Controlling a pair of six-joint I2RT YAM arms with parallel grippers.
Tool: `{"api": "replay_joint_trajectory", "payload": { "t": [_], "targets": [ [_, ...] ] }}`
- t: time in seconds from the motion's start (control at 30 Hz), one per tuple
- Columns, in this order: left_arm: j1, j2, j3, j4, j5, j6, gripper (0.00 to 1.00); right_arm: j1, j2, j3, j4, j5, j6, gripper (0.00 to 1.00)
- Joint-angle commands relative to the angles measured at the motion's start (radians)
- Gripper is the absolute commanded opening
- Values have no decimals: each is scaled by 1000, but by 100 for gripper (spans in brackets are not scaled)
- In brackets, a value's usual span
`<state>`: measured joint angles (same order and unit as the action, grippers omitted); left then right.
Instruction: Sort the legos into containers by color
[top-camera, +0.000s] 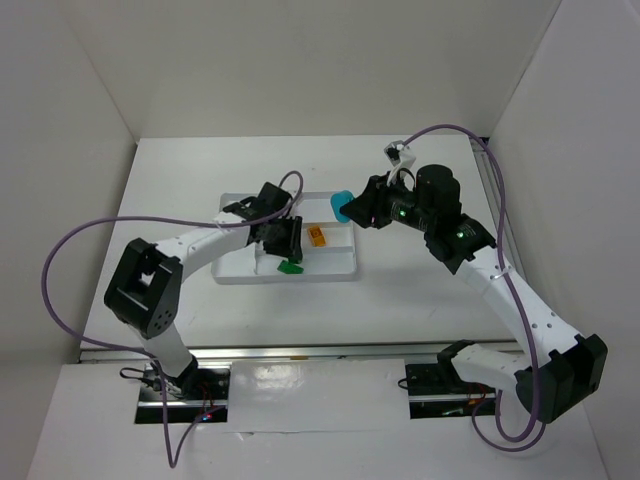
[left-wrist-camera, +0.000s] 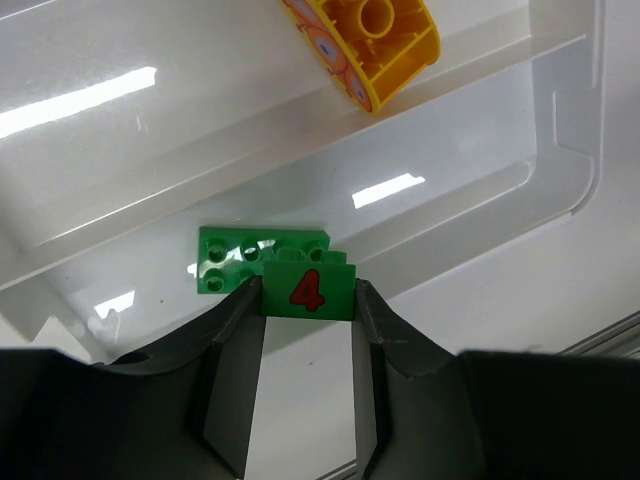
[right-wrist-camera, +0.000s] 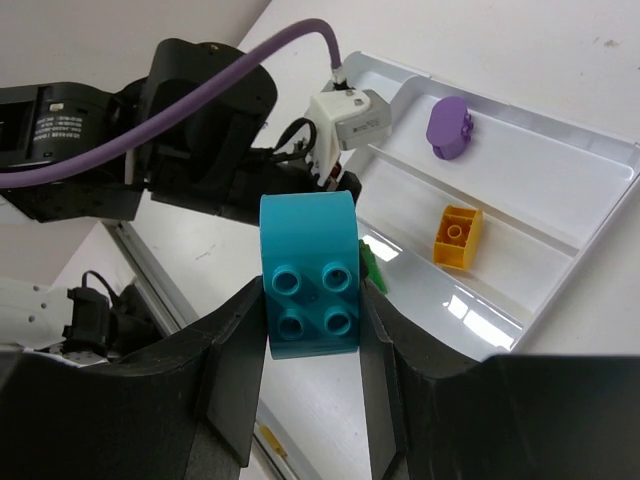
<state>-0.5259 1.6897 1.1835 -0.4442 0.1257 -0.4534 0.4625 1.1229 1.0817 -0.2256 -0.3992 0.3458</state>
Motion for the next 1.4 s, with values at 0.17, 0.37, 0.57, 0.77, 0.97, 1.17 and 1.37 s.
{"api": "replay_joint_trajectory", "payload": {
  "t": [0.17, 0.37, 0.57, 0.77, 0.97, 1.17, 1.37],
  "targets": [
    [-39, 48, 97, -43, -66, -19, 71, 7, -9, 21, -4, 3, -14, 25],
    [-49, -54, 182, -111, -173, -19, 75, 7, -9, 21, -4, 3, -14, 25],
    [27, -111, 222, -204, -440, -102, 66, 7, -9, 1, 5, -6, -24, 25],
    [196, 54, 300, -304, -661, -339, 68, 7, -18, -20, 26, -26, -24, 25],
    [293, 178, 294, -197, -525, -387, 67, -2, -49, -20, -8, 11, -44, 25],
    [314, 240, 312, -176, -497, -430, 66, -22, -58, -20, -43, 11, -44, 25],
    [314, 289, 334, -166, -495, -430, 67, -22, -58, -20, -53, 11, -53, 25]
  ]
}}
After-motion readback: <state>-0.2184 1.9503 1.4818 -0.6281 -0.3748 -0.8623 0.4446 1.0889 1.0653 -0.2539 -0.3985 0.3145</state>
